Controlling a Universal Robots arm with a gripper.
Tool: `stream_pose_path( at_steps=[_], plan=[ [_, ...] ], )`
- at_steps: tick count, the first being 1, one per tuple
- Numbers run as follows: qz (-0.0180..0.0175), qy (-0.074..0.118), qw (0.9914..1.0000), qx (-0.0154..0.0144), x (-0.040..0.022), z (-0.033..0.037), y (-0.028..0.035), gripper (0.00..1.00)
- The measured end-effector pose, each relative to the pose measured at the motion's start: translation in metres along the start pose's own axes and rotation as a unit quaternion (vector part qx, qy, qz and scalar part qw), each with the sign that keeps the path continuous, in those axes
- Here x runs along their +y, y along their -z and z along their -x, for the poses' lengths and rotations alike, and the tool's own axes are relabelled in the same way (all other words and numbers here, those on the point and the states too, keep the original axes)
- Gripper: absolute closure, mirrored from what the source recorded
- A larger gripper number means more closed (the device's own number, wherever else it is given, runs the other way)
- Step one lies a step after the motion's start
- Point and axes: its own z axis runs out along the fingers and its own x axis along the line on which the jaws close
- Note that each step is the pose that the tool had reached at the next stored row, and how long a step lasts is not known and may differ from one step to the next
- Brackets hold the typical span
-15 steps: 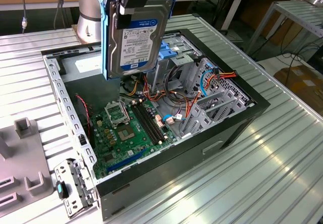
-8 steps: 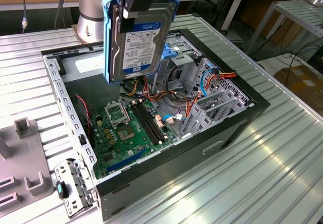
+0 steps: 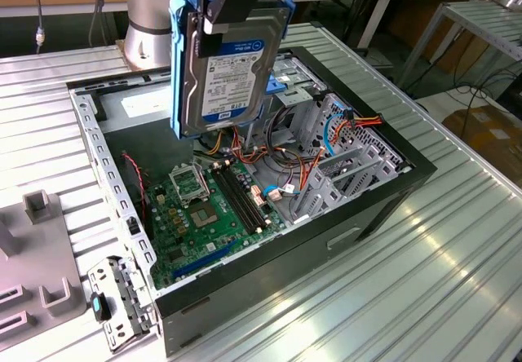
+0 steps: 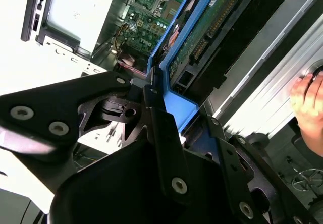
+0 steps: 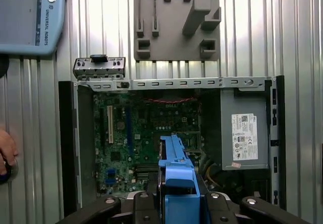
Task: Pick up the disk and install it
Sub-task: 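Insert the disk into the insertion slot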
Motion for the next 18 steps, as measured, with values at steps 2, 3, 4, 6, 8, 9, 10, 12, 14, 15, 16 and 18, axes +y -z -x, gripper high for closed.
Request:
stream_pose_path(
  at_steps=[2,3,4,6,8,9,10,12,14,15,16,18],
  plan=[
    [0.0,0.0,1.0,0.0,-0.0003,-0.0011,0.0,0.63],
    [0.0,0.0,1.0,0.0,-0.0007,-0.0017,0.0,0.63],
    [0.0,0.0,1.0,0.0,-0.0016,-0.002,0.0001,0.63],
    [0.0,0.0,1.0,0.0,-0.0031,-0.0025,0.0001,0.63],
    [0.0,0.0,1.0,0.0,-0.0063,-0.003,0.0,0.63],
    [0.0,0.0,1.0,0.0,-0.007,-0.0031,0.0,0.63],
    [0.0,0.0,1.0,0.0,-0.0079,-0.0031,0.0001,0.63],
    [0.0,0.0,1.0,0.0,-0.0093,-0.0033,0.0,0.63],
    [0.0,0.0,1.0,0.0001,-0.0108,-0.0036,0.0,0.63],
    [0.0,0.0,1.0,0.0001,-0.0113,-0.0038,0.0001,0.63],
    [0.0,0.0,1.0,0.0002,-0.012,-0.0039,0.0001,0.63],
    [0.0,0.0,1.0,0.0002,-0.0129,-0.0042,0.0,0.63]
  ],
)
